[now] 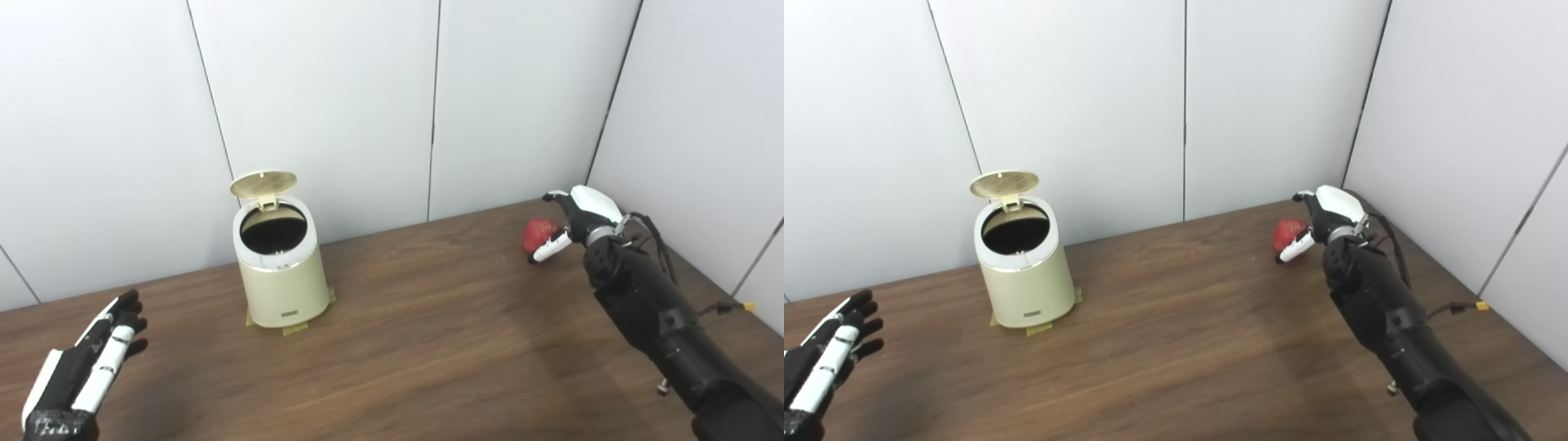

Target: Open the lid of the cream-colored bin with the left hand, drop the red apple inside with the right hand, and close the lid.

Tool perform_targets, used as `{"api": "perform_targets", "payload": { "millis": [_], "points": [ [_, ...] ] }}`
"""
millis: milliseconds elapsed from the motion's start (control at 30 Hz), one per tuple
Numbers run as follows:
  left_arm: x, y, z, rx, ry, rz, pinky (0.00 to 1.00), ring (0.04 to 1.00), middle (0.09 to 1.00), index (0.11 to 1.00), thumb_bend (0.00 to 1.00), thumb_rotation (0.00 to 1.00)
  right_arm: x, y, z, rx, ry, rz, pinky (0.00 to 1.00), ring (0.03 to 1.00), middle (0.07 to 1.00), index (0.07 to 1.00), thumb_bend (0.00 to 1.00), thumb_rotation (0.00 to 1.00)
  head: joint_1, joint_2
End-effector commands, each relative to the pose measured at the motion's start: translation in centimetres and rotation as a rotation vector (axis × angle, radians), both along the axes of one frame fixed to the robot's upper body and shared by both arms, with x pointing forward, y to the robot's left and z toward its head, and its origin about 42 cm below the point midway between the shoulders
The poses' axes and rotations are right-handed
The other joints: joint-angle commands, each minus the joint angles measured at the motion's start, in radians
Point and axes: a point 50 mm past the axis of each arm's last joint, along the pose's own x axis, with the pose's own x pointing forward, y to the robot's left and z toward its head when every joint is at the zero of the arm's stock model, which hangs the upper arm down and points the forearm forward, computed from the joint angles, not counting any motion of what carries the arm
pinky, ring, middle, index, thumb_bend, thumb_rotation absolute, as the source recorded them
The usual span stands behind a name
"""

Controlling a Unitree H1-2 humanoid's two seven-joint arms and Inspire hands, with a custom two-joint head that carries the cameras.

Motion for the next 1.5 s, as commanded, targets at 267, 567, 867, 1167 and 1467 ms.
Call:
{"api": "perform_targets", "payload": {
  "millis": [267, 567, 867, 1167, 1467],
  "points": [
    [0.4, 0.2, 2.4, 0.016, -0.077, -0.013, 0.92, 0.949, 0.957, 0.96, 0.32, 0.72, 1.7, -0.1, 2.7, -0.096, -0.079, 0.005, 0.65, 0.839, 0.877, 0.85, 0.89, 0.22, 0.0, 0.004],
    [0.4, 0.0, 2.5, 0.001, -0.083, -0.016, 0.92, 0.948, 0.958, 0.964, 0.3, 0.69, 1.9, -0.4, 2.6, -0.09, -0.069, 0.0, 0.64, 0.828, 0.856, 0.834, 0.9, 0.24, 0.0, 0.005],
    [0.4, -0.2, 2.6, 0.0, -0.086, -0.02, 0.96, 0.967, 0.974, 0.975, 0.29, 0.68, 2.0, -0.7, 2.7, -0.066, -0.077, 0.004, 0.64, 0.808, 0.824, 0.805, 0.9, 0.24, 0.003, 0.009],
    [0.4, -0.1, 2.7, 0.018, -0.09, -0.012, 0.94, 0.96, 0.967, 0.963, 0.31, 0.68, 2.1, -1.0, 2.4, -0.067, -0.073, 0.005, 0.64, 0.785, 0.799, 0.793, 0.91, 0.27, 0.007, 0.01],
    [0.5, -0.2, 2.8, -0.003, -0.094, -0.017, 0.91, 0.951, 0.967, 0.965, 0.3, 0.66, 2.2, -1.2, 2.3, -0.051, -0.1, 0.024, 0.66, 0.757, 0.763, 0.723, 0.92, 0.24, 0.01, 0.011]
  ]
}}
